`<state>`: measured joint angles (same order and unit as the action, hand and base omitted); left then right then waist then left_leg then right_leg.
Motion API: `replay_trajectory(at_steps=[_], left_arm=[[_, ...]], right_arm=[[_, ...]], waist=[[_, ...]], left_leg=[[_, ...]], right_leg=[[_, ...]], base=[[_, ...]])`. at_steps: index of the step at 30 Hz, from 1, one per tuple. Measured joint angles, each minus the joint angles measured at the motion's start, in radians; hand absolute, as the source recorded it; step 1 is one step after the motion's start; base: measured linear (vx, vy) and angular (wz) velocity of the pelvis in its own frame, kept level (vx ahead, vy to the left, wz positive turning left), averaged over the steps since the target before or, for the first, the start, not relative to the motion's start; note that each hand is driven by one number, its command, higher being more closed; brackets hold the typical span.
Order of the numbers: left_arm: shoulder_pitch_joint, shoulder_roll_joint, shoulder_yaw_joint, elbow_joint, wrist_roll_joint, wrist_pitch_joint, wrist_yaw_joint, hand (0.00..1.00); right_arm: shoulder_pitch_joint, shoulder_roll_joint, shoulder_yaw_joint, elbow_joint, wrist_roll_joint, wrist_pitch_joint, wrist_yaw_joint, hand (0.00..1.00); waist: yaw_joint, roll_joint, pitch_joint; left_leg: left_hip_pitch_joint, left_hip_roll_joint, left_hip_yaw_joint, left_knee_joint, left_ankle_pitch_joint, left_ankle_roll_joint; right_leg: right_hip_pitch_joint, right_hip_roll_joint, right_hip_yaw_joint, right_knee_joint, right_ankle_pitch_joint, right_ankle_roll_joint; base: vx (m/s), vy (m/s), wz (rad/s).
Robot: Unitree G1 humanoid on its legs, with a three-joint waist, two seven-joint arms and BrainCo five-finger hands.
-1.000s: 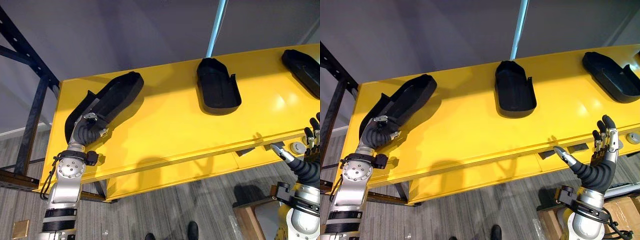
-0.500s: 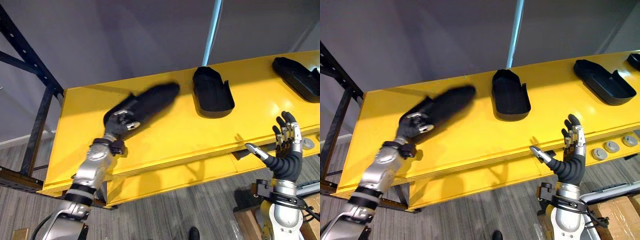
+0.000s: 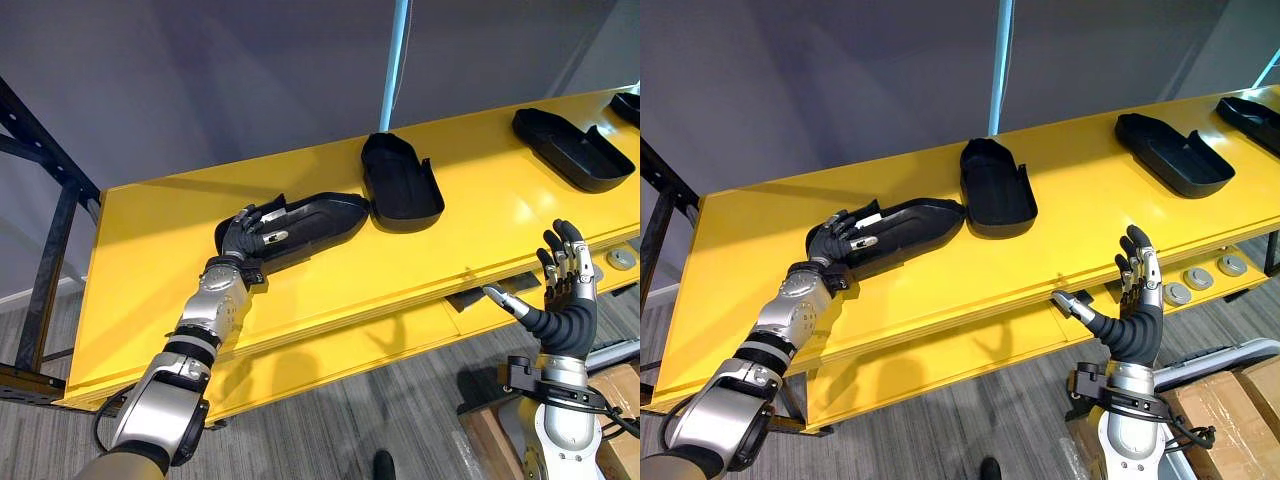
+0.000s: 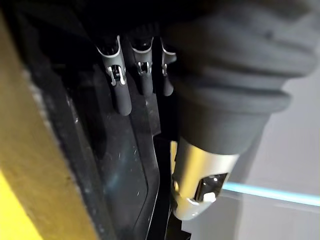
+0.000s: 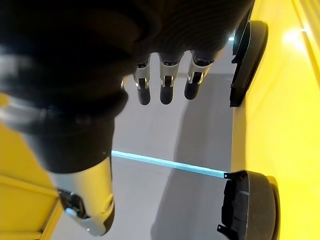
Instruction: Walk over and take plastic housings, then place them on the shelf
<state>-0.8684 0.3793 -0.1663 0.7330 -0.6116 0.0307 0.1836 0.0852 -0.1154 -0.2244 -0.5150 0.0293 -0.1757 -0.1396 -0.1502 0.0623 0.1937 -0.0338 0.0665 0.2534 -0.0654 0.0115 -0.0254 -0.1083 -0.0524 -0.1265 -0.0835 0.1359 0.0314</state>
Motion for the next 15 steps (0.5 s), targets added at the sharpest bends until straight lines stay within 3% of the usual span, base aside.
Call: replay_trajectory(at_steps=[3, 4, 6, 9, 10, 11, 13, 15], left_arm=[[0.032, -0.015, 0.066, -0.154, 0.012, -0.001, 0.049, 0.0], [0.065, -0.014, 0.114, -0.298, 0.061, -0.024, 0.056, 0.0], [0.084, 0.002, 0.16, -0.426, 0.107, -0.056, 0.064, 0.0], [0.13, 0.078, 0.249, -0.643, 0.234, -0.123, 0.076, 0.0], [0.147, 0.112, 0.278, -0.697, 0.343, -0.151, 0.092, 0.0], [0.153, 0.131, 0.29, -0.718, 0.384, -0.163, 0.097, 0.0], [0.176, 0.215, 0.303, -0.757, 0.612, -0.206, 0.124, 0.0], [0.192, 0.269, 0.298, -0.765, 0.735, -0.225, 0.132, 0.0]], right_arm=[[0.01, 0.0, 0.0, 0.001, -0.001, 0.0, 0.0, 0.0], [0.012, 0.0, -0.005, 0.005, -0.004, -0.001, 0.0, 0.0], [0.014, 0.0, -0.01, 0.023, -0.004, -0.003, 0.001, 0.0], [0.048, 0.0, -0.014, 0.027, 0.001, -0.008, 0.009, 0.0], [0.053, 0.001, -0.021, 0.032, 0.004, -0.024, 0.022, 0.0], [0.054, 0.001, -0.025, 0.033, 0.004, -0.03, 0.027, 0.0], [0.067, 0.002, -0.035, 0.034, 0.023, -0.07, 0.053, 0.0], [0.085, 0.004, -0.032, 0.034, 0.047, -0.091, 0.071, 0.0]], waist=[[0.004, 0.0, 0.0], [0.005, 0.0, 0.0], [0.009, 0.001, -0.001], [0.022, 0.003, -0.006], [0.027, 0.003, -0.011], [0.03, 0.003, -0.012], [0.046, 0.004, -0.018], [0.054, 0.004, -0.026]], left_leg=[[-0.002, 0.0, -0.001, -0.001, 0.0, 0.0], [-0.001, 0.0, -0.001, -0.001, 0.0, 0.0], [0.0, 0.001, 0.0, -0.001, 0.0, 0.0], [0.001, 0.004, 0.0, -0.001, 0.001, -0.001], [0.002, 0.004, 0.0, -0.001, 0.001, -0.001], [0.003, 0.004, 0.0, -0.001, 0.001, -0.002], [0.005, 0.004, -0.002, -0.001, 0.002, -0.002], [0.006, 0.003, -0.004, -0.001, 0.002, -0.002]], right_leg=[[-0.003, 0.001, 0.0, 0.0, 0.004, 0.001], [-0.003, 0.001, 0.001, 0.0, 0.004, 0.001], [-0.002, 0.003, 0.001, 0.0, 0.004, 0.001], [-0.001, 0.007, 0.003, 0.0, 0.004, 0.001], [-0.001, 0.008, 0.003, 0.0, 0.004, 0.001], [0.0, 0.008, 0.002, 0.0, 0.004, 0.001], [0.003, 0.008, 0.0, 0.0, 0.004, 0.001], [0.005, 0.007, -0.002, 0.0, 0.003, 0.001]], base=[[-0.04, 0.003, -0.01], [-0.03, 0.005, -0.02], [-0.02, 0.001, -0.01], [0.0, 0.0, 0.0], [0.0, 0.0, 0.0], [0.0, 0.0, 0.0], [-0.02, 0.003, 0.01], [0.0, 0.001, 0.02]])
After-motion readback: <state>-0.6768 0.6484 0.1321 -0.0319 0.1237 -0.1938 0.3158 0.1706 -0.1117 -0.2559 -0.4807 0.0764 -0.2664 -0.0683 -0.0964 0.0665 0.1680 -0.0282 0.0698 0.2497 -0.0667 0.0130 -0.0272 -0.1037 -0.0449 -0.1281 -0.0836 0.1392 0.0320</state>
